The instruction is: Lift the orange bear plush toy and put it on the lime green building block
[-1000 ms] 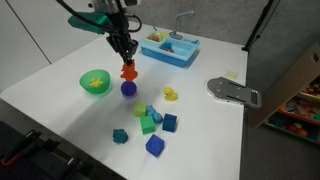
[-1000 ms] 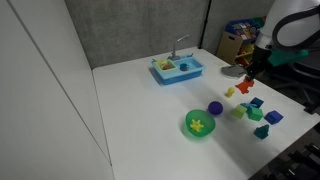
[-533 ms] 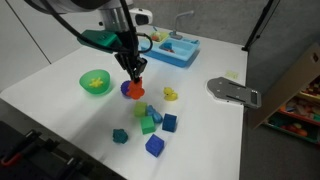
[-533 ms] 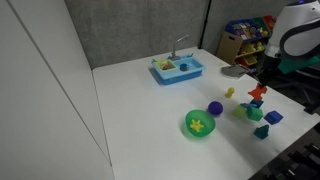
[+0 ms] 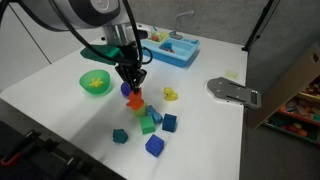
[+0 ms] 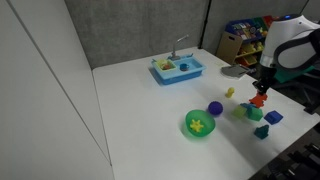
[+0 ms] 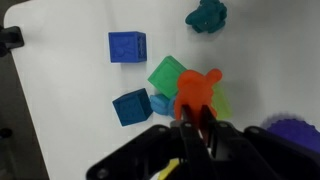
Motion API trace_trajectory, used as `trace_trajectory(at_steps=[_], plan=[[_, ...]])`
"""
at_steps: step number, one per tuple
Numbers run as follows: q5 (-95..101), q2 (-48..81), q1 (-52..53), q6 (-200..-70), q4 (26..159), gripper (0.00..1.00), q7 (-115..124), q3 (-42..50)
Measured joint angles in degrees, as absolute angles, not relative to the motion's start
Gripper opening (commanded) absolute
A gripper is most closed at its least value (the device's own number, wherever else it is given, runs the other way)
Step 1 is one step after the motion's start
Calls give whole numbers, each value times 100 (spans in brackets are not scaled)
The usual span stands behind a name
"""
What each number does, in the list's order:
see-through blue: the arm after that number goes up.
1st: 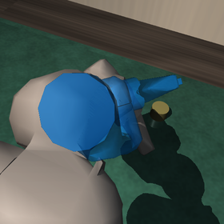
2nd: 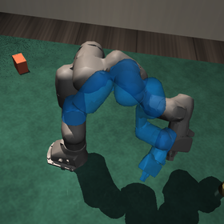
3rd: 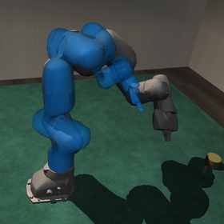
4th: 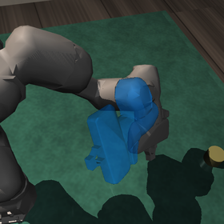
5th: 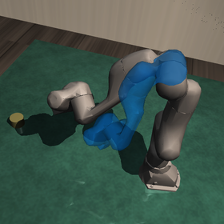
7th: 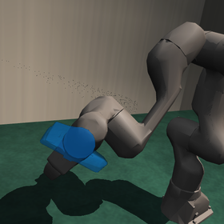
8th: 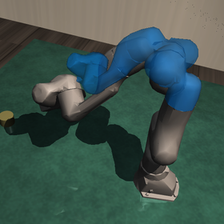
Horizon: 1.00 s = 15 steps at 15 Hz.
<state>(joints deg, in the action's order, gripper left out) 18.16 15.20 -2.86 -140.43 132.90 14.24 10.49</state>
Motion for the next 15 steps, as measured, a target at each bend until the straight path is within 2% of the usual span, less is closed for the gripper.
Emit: trace_trajectory(at_steps=[15], plan=[[2056,2611,228,-14046,12366,4,1702,1096]])
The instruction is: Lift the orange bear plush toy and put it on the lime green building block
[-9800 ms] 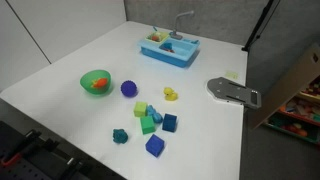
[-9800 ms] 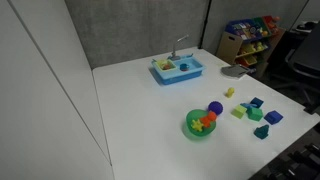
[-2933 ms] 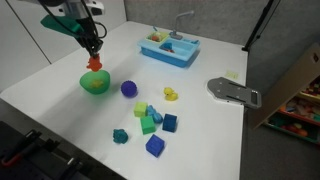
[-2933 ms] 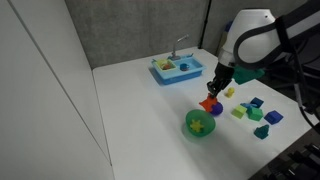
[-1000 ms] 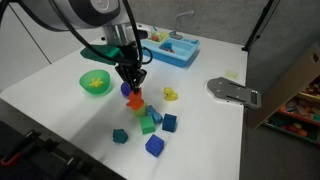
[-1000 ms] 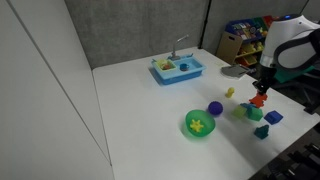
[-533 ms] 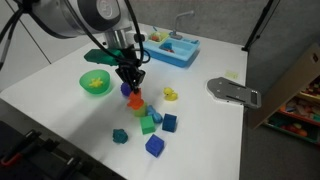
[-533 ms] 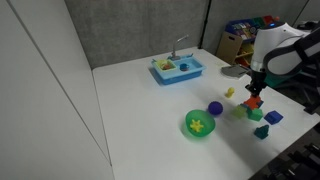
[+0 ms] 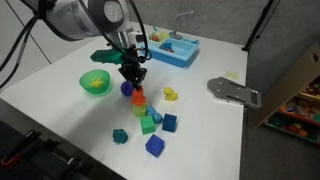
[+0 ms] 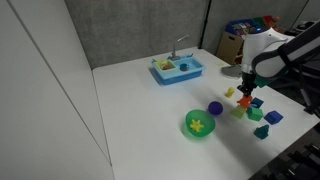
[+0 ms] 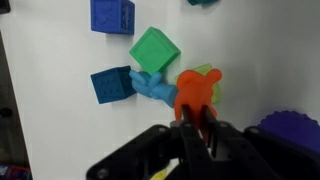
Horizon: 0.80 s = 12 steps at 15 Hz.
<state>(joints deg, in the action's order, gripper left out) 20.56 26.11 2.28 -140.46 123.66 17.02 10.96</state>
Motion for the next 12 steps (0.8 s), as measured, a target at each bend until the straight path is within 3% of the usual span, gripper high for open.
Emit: trace_trajectory(at_steps=[12], plan=[[2056,3184,262,-14091,11971,4,1706,1184]])
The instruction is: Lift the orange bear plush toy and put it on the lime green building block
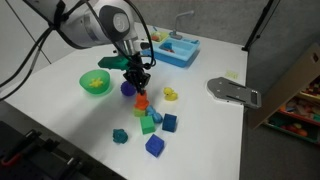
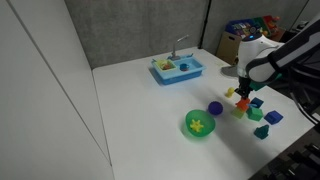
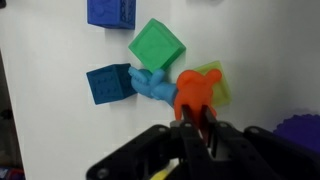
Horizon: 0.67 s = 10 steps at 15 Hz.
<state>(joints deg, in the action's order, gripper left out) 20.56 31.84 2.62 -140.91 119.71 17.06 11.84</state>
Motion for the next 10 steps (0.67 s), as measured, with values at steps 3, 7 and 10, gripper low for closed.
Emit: trace_trajectory(at_steps=[3,7,10], plan=[[2053,3248,271,-14112,11934,4,1706,1184],[2051,3294,315,-14153,11931,5,1706,1177],[2046,3297,351,-14154,11931,38,1706,1175]])
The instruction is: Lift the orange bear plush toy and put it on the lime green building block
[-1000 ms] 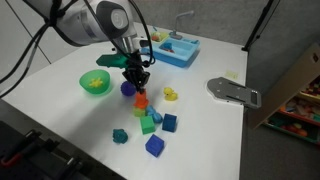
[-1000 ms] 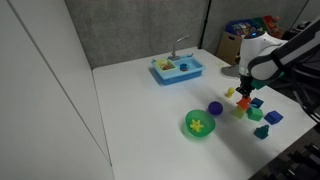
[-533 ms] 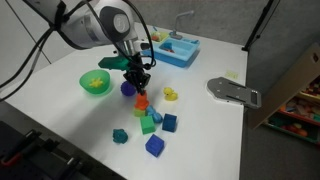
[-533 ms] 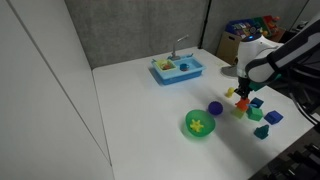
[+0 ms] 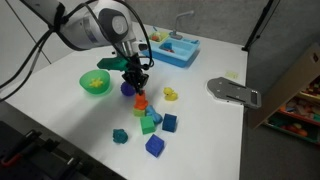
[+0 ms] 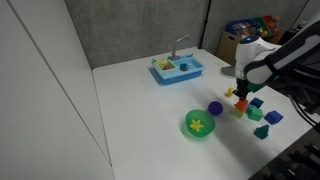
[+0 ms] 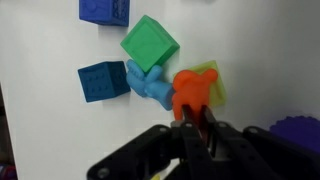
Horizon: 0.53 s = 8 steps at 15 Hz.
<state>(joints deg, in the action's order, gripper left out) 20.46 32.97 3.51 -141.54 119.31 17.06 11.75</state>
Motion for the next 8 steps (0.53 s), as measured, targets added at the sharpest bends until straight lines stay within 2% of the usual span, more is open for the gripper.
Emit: trace_trajectory(at_steps=[8], plan=[[1896,3029,386,-14116,12044,98,1705,1063]])
